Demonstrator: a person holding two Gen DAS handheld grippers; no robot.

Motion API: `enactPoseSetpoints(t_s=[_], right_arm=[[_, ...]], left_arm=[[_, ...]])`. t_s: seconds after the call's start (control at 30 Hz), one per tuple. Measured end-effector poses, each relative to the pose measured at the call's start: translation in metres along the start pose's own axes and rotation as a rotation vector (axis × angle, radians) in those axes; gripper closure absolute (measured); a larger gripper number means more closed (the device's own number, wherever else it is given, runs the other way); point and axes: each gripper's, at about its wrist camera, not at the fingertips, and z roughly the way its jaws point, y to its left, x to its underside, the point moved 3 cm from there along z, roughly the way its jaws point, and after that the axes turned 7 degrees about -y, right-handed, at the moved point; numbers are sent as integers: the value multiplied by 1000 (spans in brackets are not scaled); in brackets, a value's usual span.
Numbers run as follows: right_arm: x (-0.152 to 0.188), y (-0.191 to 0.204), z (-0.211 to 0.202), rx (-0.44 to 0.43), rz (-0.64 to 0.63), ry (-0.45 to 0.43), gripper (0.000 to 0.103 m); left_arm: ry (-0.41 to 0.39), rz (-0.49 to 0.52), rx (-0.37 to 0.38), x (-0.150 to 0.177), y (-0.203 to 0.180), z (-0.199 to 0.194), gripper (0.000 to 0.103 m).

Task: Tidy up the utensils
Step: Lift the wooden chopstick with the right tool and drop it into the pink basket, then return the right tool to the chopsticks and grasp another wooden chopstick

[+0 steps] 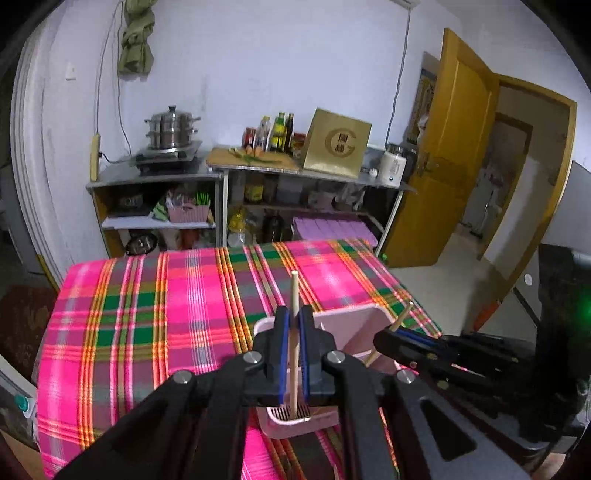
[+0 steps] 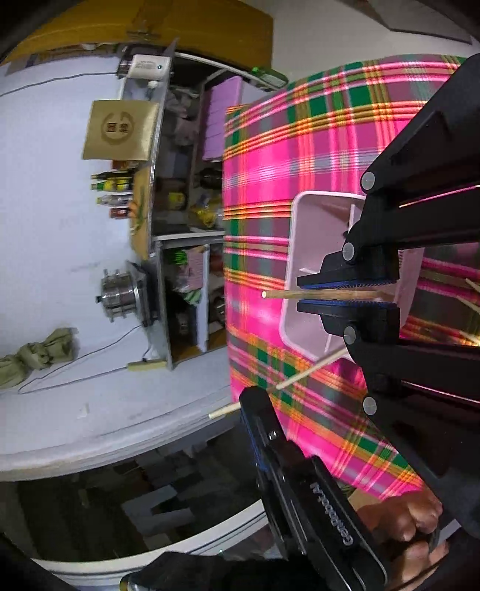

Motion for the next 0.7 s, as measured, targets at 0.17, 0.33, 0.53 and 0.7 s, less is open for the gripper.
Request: enactPoseSetpoints(t_s=[0.17,0.33,0.53,0.7], right_arm=[[12,-4,12,-5,17,38,98],[15,-5,10,-12,33,43,97],[20,-8,-4,-30,60,25,79],[30,-10,-32,-35,61,-22,68]], left_arm=[[38,-4,-8,16,3,10,97],[47,-19,-12,22,5,11,94],[19,-16,-15,33,4,-7,76],[-17,-13,-5,47,0,-34,70]])
